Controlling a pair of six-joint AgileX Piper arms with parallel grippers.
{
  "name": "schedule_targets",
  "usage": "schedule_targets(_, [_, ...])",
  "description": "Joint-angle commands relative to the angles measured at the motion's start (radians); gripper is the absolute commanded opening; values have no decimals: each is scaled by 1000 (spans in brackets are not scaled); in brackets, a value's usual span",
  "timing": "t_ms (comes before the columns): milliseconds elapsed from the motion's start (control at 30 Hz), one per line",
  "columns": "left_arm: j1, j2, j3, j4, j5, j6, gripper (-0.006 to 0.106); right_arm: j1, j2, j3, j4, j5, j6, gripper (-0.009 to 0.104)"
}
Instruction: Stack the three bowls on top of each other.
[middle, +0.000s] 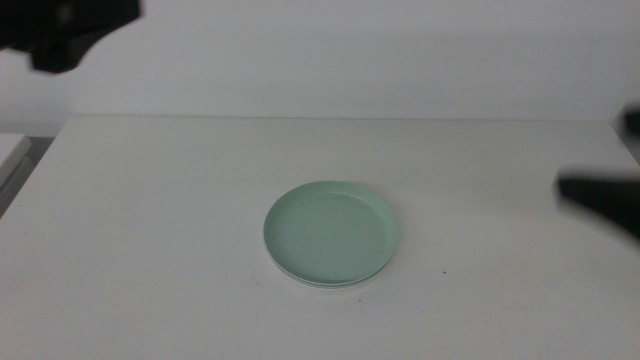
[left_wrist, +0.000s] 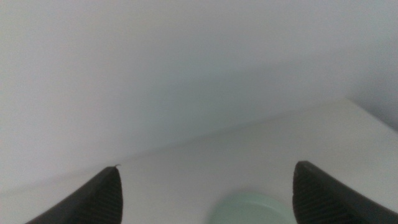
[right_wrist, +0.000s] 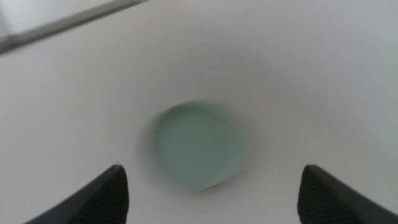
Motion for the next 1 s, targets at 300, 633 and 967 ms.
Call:
schedule_targets(300, [205, -371, 520, 10, -196, 0, 94, -378, -58, 193, -33, -468, 6, 93])
schedule_targets(633, [297, -696, 872, 22, -346, 0, 94, -606, -439, 654, 4, -577, 6, 93])
schedule_targets(967, [297, -875, 1150, 20, -536, 0, 94, -606, -767, 928, -44, -577, 6, 93])
